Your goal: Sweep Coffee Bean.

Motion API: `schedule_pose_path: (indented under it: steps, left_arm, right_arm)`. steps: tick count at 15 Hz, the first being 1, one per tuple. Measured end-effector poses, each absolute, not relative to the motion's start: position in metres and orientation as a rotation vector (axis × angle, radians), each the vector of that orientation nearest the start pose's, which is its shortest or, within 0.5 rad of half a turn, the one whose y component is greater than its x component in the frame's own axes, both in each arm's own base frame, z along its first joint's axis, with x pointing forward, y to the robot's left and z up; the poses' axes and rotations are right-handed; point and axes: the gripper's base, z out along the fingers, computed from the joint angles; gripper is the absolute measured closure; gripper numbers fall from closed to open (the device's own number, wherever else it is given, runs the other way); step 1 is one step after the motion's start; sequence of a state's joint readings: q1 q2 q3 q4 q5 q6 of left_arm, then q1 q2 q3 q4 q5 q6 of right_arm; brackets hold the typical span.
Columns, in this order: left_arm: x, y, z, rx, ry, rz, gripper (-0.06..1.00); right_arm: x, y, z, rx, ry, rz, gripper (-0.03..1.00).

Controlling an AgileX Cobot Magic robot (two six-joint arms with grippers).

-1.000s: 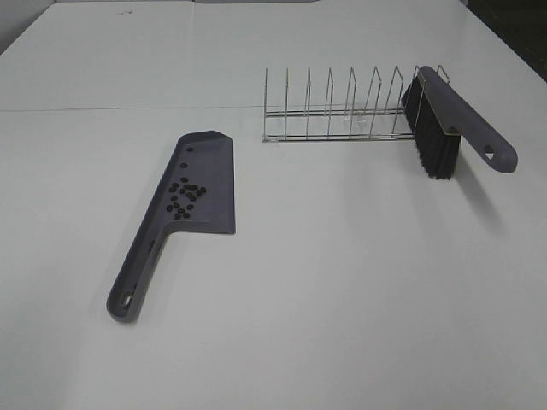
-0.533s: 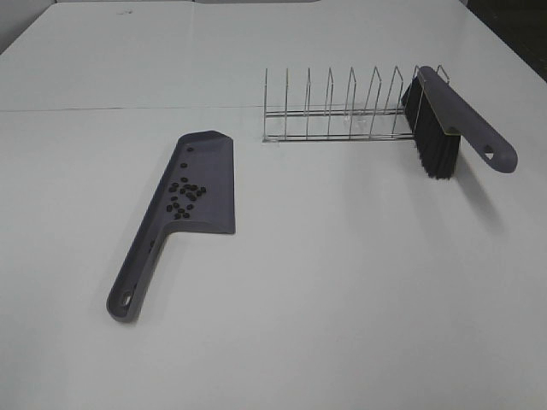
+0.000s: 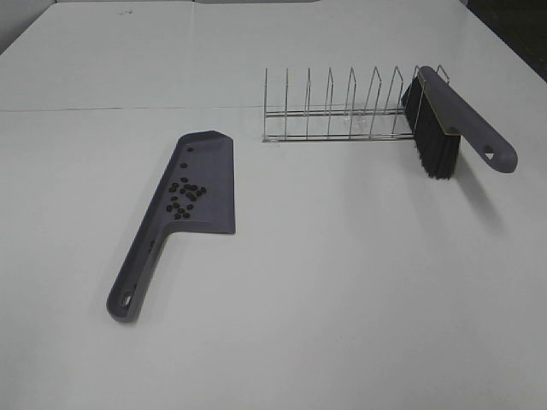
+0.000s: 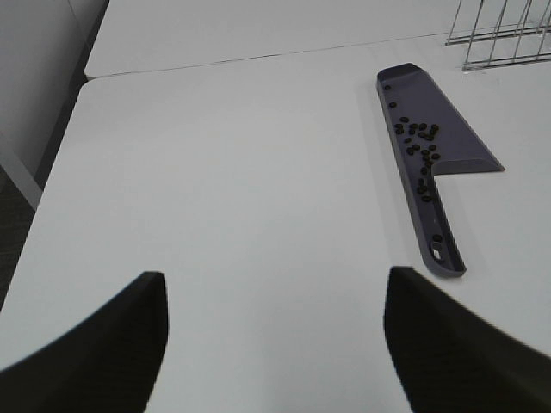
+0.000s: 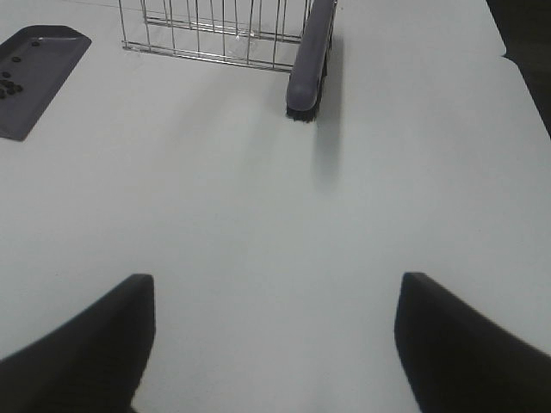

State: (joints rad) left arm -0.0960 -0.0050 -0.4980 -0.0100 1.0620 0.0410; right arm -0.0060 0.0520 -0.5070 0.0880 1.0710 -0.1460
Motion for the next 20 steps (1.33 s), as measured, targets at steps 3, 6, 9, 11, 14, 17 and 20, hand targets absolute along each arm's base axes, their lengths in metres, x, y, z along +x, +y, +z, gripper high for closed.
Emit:
schedule_pose_path:
  steps: [3,6,9,11,14,17,20]
  left_arm:
    - [-0.0058,0.0004,0.2766,0.105,2.038,-0.013,0.30]
    - [-0.0058,0.0004,0.2766,0.105,2.038,-0.013,0.30]
    - [-0.0058,0.0004,0.2766,0.105,2.038,-0.013,0.30]
    - [-0.0058,0.0004,0.2766,0.105,2.038,-0.013,0.30]
    - [-0.0058,0.0004,0.2766,0.105,2.038,-0.013,0.30]
    - [-0.0058,0.0004,0.2766,0.105,2.038,-0.013,0.30]
    - [-0.0058,0.0004,0.2766,0.105,2.038,-0.013,0.30]
  right_arm:
    - [-0.0060,0.0071,0.2789,-0.147,2.037,0.011,0.25]
    - [-0.0069,0.0071,0.2788,-0.147,2.031,0.010,0.25]
    - [-0.0069,0.0071,0.2788,-0.147,2.031,0.010,0.25]
    - [-0.0069,0.0071,0.2788,-0.147,2.031,0.010,0.25]
    - [-0.0069,0.0071,0.2788,-0.147,2.031,0.010,0.25]
    - [-0.0069,0.0071,0.2788,-0.147,2.031,0.010,0.25]
    - [-0.0069,0.0071,0.2788,-0.147,2.031,0.010,0.25]
